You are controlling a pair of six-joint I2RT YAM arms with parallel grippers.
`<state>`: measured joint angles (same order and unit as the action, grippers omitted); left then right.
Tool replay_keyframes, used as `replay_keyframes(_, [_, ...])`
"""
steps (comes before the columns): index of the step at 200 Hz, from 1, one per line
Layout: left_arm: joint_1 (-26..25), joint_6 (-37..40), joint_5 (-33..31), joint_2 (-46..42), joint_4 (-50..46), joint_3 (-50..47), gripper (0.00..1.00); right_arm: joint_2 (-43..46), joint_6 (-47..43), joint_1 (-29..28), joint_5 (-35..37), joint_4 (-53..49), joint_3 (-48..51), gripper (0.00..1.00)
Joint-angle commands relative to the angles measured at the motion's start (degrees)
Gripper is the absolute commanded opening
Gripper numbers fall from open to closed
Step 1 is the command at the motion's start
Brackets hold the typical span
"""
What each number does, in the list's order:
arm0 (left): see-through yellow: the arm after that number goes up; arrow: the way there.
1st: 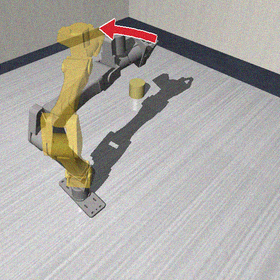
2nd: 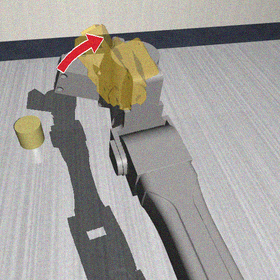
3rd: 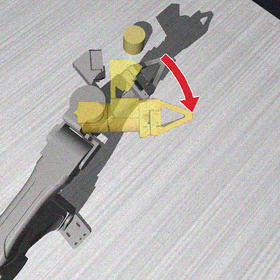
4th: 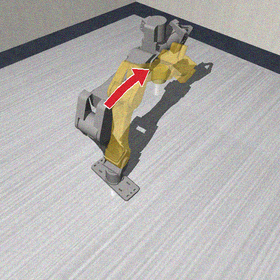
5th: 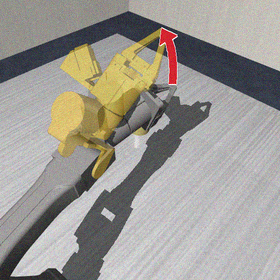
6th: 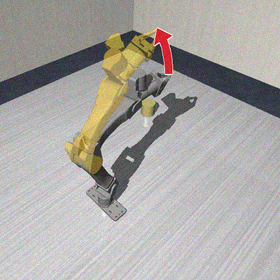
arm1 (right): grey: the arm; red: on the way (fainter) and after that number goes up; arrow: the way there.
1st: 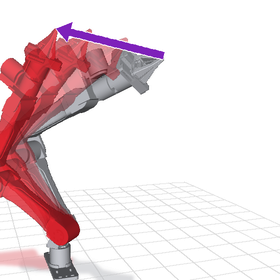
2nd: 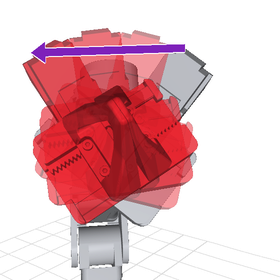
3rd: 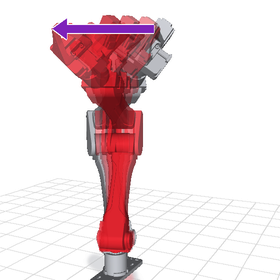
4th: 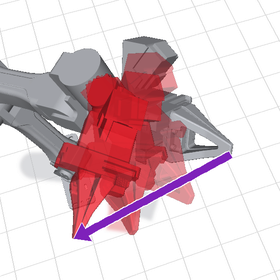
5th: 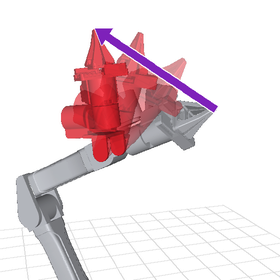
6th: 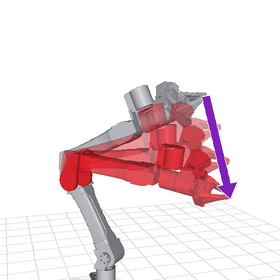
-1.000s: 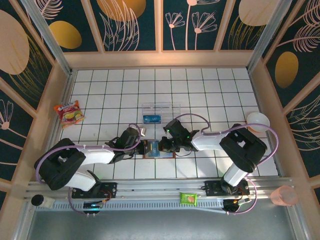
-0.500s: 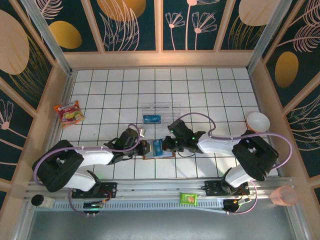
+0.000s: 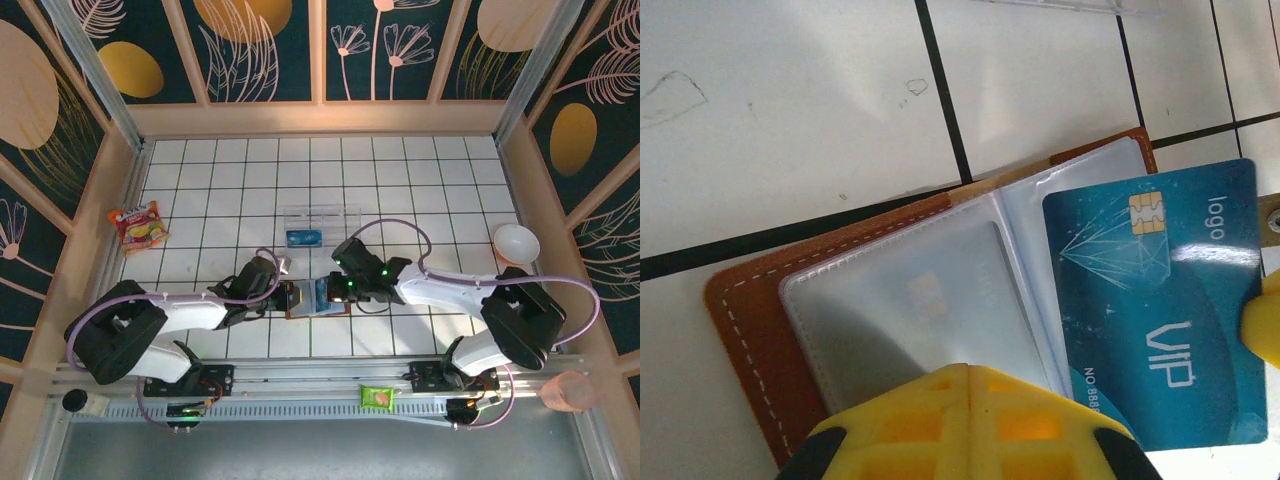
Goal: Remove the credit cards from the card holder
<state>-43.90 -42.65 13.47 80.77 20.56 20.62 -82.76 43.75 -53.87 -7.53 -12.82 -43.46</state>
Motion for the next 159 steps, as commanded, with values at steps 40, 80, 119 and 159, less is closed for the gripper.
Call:
replay_keyframes(40, [-0.2,1.7,0.7,2.9,-0.2,-0.3,0.00,-5.7,-1.6,-2.5,1.8,-2.5,-3.9,0.00])
replay_keyframes(80, [-0.2,2.1,1.5,3.7,0.3,0.1,0.00,-6.3,-1.4,-2.7,0.5,1.7,-2.8,0.16])
replay_keyframes(119, [-0.2,2.0,1.4,3.5,0.0,0.2,0.00,-6.6,-1.8,-2.5,0.4,3.1,-2.5,0.24])
replay_keyframes(159, [-0.1,2.0,1.3,3.4,-0.4,0.3,0.00,-2.9,-3.9,-2.3,4.6,1.0,-2.0,0.00])
